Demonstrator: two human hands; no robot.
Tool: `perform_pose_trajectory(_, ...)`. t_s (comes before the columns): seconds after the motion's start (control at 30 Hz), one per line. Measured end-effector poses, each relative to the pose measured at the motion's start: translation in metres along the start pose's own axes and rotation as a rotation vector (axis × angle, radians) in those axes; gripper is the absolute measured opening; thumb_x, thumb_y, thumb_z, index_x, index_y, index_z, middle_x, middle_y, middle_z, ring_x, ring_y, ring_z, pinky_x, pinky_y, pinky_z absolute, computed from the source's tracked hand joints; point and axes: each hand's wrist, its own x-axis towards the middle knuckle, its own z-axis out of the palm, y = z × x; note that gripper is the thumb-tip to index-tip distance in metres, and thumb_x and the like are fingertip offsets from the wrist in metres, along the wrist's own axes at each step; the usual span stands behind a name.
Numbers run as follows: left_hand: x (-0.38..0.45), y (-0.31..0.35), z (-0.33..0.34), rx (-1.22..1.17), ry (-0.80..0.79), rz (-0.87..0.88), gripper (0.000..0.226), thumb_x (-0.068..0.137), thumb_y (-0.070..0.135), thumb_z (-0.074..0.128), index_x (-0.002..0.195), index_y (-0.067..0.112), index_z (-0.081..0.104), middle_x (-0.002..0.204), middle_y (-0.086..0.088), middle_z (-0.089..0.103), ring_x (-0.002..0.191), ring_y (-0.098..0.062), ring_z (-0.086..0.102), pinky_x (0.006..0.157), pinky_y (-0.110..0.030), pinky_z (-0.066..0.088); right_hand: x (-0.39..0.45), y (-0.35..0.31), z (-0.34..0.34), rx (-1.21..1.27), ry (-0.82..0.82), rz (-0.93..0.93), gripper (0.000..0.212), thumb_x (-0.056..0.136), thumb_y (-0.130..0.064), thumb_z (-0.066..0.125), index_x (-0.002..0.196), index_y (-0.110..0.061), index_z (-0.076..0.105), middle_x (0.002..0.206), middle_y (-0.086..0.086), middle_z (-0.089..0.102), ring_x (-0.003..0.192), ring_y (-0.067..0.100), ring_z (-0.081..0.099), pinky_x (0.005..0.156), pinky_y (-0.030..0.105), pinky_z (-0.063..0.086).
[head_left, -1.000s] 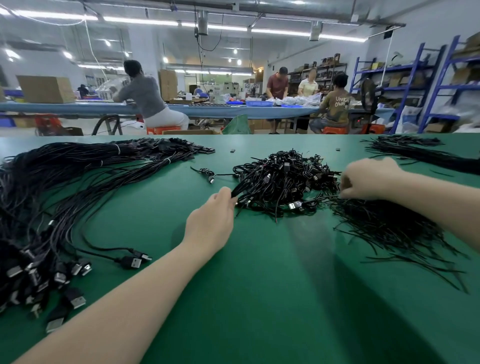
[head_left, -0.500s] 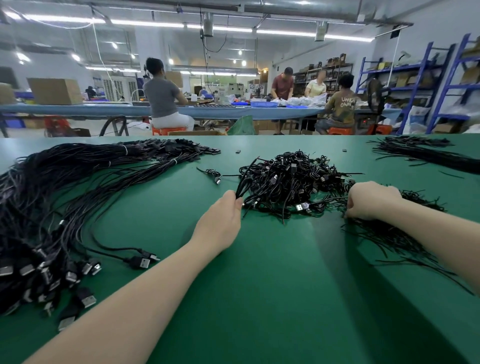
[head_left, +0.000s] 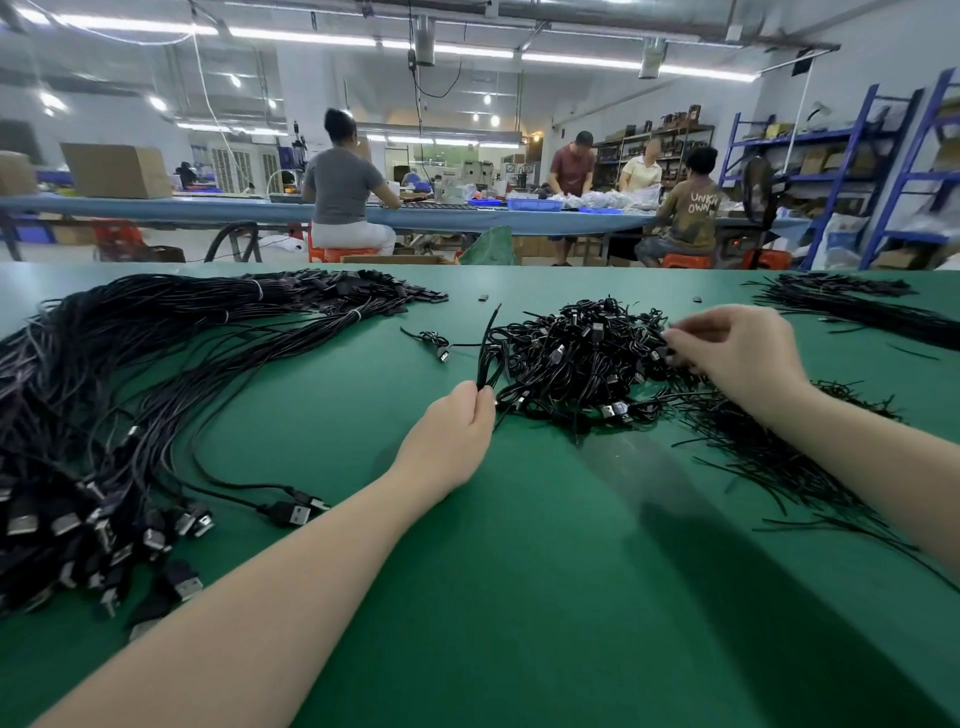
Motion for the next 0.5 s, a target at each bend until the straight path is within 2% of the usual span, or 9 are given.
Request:
perform_pose_trajectory(0.03,0.001,-0.001,0.000,-0.013,-0.001,-0.008,0.038,0.101,0.038,0.028,0.077,0.010,0.037,0.070,-0.006,0.047,0.062,-0.023,0.038,0.062,-0.037,0.037,-0.007,-0.013,0.006,0.096,-0.055,-0.027,0.003,0.083,-0.020,0.071,0.086,-0.022,0.070,0.076,-0.005,0.071,0.067,0.009,0.067,0.067,0.017,0.055)
perform_pose_trajectory(0.07,0.002,-0.002,0.000,-0.023,-0.003,-0.013,0.039,0.101,0.038,0.028,0.079,0.008,0.039,0.072,-0.007,0.049,0.063,-0.022,0.040,0.064,-0.038,0.039,-0.014,-0.025,0.014,0.150,-0.099,-0.067,0.009,0.083,-0.018,0.071,0.083,-0.027,0.067,0.078,-0.006,0.071,0.071,0.011,0.068,0.070,0.018,0.056)
perform_pose_trajectory(0.13,0.003,-0.003,0.001,-0.041,-0.016,-0.009,0.043,0.101,0.039,0.029,0.084,0.002,0.041,0.075,-0.008,0.050,0.066,-0.022,0.042,0.067,-0.040,0.042,-0.027,-0.044,0.031,0.173,-0.124,-0.187,0.014,0.081,-0.019,0.073,0.081,-0.031,0.067,0.080,-0.012,0.070,0.074,0.005,0.067,0.073,0.016,0.055)
perform_pose_trajectory(0.23,0.003,-0.004,0.001,-0.062,-0.052,0.013,0.044,0.101,0.043,0.032,0.089,0.001,0.041,0.076,-0.009,0.048,0.066,-0.022,0.041,0.066,-0.041,0.040,-0.042,-0.065,0.057,0.175,-0.101,-0.378,0.008,0.081,-0.019,0.074,0.086,-0.025,0.072,0.080,-0.018,0.068,0.074,0.000,0.065,0.075,0.014,0.053)
perform_pose_trajectory(0.3,0.002,-0.004,0.002,-0.106,-0.079,0.016,0.039,0.100,0.042,0.036,0.086,0.006,0.039,0.075,-0.010,0.046,0.065,-0.022,0.040,0.065,-0.043,0.039,-0.049,-0.072,0.072,0.186,-0.116,-0.426,0.006,0.082,-0.016,0.074,0.085,-0.020,0.073,0.078,-0.014,0.069,0.073,0.002,0.064,0.074,0.021,0.054)
perform_pose_trajectory(0.37,0.002,-0.005,0.004,-0.037,-0.085,0.034,0.032,0.100,0.038,0.038,0.085,0.011,0.038,0.076,-0.009,0.047,0.066,-0.028,0.045,0.067,-0.043,0.042,-0.053,-0.075,0.081,0.171,-0.138,-0.466,0.005,0.082,-0.013,0.073,0.085,-0.017,0.073,0.078,-0.010,0.070,0.072,0.006,0.065,0.073,0.028,0.054)
perform_pose_trajectory(0.5,-0.001,-0.003,0.006,0.125,-0.043,0.090,0.018,0.100,0.030,0.039,0.099,0.014,0.046,0.095,-0.013,0.060,0.091,-0.037,0.056,0.077,-0.044,0.046,-0.057,-0.076,0.088,0.130,-0.180,-0.485,0.006,0.081,-0.015,0.071,0.085,-0.019,0.073,0.074,-0.015,0.067,0.071,0.001,0.063,0.075,0.027,0.053)
